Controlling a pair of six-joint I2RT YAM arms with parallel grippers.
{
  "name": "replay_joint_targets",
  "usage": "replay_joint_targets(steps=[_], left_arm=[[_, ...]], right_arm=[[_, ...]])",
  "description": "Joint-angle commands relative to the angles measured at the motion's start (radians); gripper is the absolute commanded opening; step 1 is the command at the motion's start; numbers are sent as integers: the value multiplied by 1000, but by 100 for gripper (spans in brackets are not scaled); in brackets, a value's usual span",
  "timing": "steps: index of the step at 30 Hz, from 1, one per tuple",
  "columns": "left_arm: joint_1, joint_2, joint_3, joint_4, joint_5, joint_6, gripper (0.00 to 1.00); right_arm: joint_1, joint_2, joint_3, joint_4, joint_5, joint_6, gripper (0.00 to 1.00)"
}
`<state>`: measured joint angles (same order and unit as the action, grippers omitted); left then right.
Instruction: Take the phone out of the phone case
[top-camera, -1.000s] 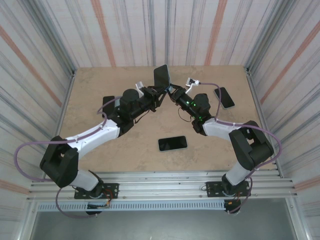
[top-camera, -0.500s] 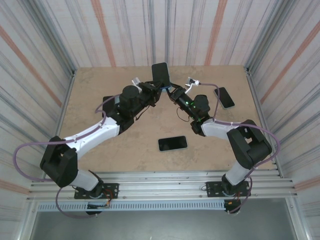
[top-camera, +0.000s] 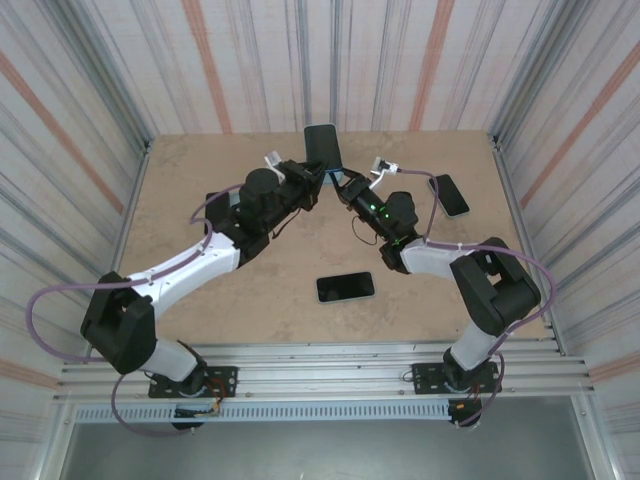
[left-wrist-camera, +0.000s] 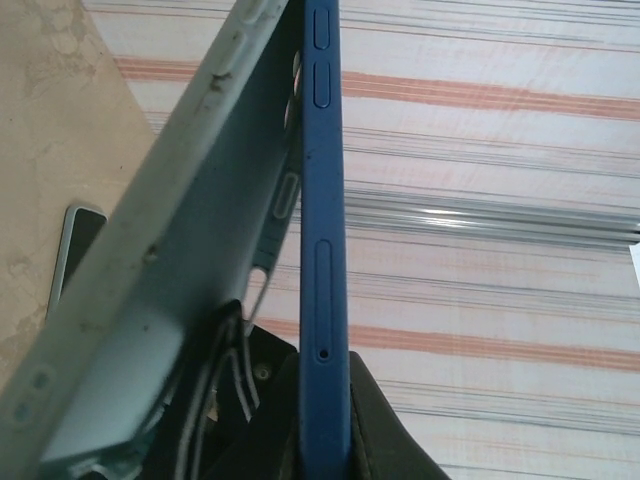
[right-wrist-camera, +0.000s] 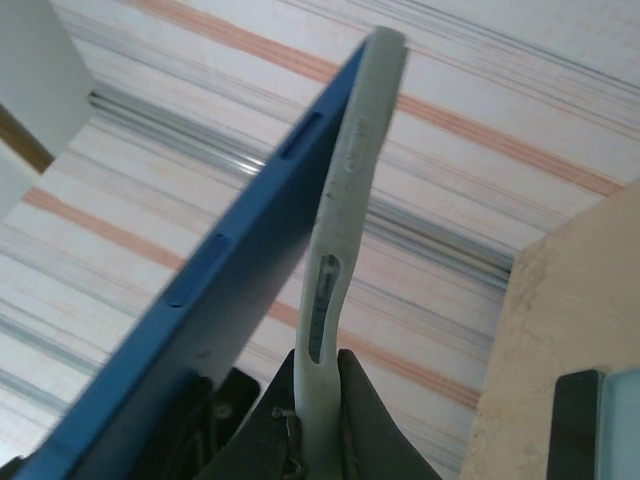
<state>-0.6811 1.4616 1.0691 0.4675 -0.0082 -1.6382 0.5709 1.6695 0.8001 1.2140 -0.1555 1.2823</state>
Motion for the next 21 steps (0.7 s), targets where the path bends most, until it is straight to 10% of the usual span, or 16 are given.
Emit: replay_joint_targets(steps=[1,21], left_arm=[[-11,-44,52,26,12,60,8],[152,-107,-77,-11,254,134,8]], right_arm=[[15,-56,2,-156,54,-22,4],[-45,-143,-6,-480,150,-102,4]])
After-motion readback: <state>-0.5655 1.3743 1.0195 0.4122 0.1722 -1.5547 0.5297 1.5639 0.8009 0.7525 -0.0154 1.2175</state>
